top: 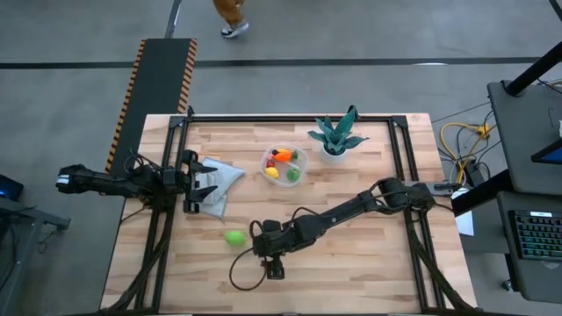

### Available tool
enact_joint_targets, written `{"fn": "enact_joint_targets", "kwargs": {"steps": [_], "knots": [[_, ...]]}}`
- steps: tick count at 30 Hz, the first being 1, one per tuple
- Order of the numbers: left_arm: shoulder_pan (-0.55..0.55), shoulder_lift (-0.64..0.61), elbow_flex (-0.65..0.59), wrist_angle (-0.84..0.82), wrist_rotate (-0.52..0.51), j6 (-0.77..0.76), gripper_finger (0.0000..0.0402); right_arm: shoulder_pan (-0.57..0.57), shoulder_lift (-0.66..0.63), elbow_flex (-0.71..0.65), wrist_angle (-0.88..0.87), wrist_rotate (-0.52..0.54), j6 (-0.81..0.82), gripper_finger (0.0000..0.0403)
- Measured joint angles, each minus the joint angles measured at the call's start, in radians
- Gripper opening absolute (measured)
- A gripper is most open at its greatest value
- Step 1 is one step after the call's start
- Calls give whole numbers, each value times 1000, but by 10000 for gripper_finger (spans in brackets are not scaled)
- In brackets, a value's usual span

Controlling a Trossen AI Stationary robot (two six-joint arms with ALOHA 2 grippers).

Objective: Pick and placing Produce into tupperware
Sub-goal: Put the red cherry into the transparent container

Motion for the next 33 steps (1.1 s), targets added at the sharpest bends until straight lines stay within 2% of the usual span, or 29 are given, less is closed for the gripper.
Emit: {"fn": "enact_joint_targets", "kwargs": {"steps": [7,21,33], "knots": [[0,0,0,0,0,0,231,25,17,1,53,1,16,258],[0,0,0,-1,0,0,231,29,76,3,66,12,49,243],[0,0,0,-1,0,0,231,29,76,4,41,2,40,227]]}}
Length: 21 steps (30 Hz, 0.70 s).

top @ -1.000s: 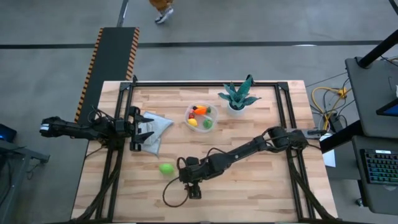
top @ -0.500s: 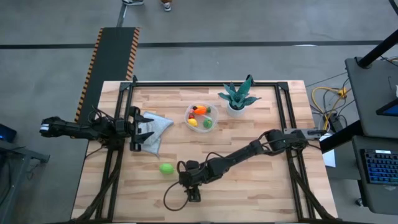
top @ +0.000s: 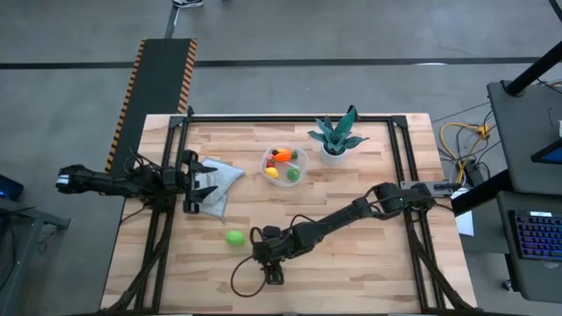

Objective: Pick and placing Produce into tupperware
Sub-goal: Put the red cherry into the transparent container

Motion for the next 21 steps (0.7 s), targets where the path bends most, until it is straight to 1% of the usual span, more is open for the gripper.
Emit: {"fn": "enact_joint_targets", "kwargs": {"steps": [15,18,21], "knots": [[0,0,0,0,0,0,231,1,-2,-1,-25,-8,-2,225],[0,0,0,0,0,0,231,2,-2,-1,-36,-17,-2,218],[0,0,0,0,0,0,231,2,-2,-1,-45,-16,-1,201]]}}
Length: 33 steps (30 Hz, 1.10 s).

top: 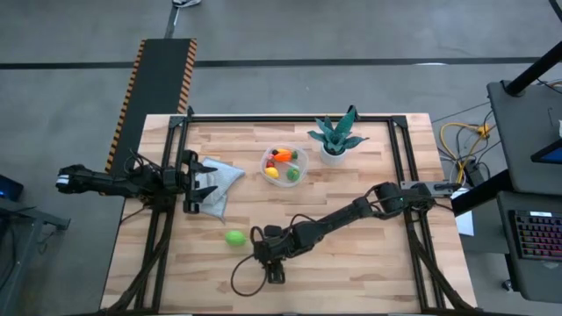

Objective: Pick and placing Produce into tupperware
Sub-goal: Put the red cherry into the transparent container

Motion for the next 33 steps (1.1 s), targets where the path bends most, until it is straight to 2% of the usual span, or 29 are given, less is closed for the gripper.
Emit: {"fn": "enact_joint_targets", "kwargs": {"steps": [17,22,26,33], "knots": [[0,0,0,0,0,0,231,-4,-4,-3,-2,0,-18,21],[0,0,0,0,0,0,231,-2,-23,-5,-23,5,-69,17],[0,0,0,0,0,0,231,-14,-70,-9,-105,39,-146,15],[0,0,0,0,0,0,231,-101,-219,-6,-233,200,-251,14]]}}
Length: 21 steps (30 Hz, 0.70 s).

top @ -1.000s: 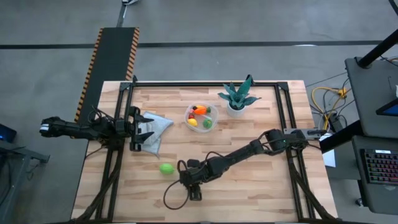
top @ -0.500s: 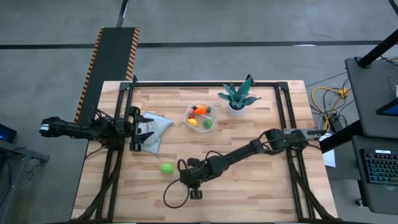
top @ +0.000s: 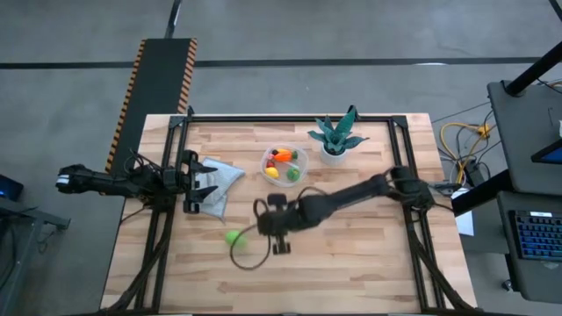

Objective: Pick and placing Produce into tupperware
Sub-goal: Put the red cherry into the transparent container

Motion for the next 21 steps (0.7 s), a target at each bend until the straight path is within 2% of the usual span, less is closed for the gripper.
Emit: {"fn": "enact_joint_targets", "kwargs": {"steps": [8,16,21], "knots": [[0,0,-1,0,0,0,231,-169,-114,3,-20,61,-112,14],[0,0,-1,0,0,0,231,-330,-82,3,-36,48,-140,13],[0,0,-1,0,0,0,231,-385,-55,3,-39,50,-151,13]]}}
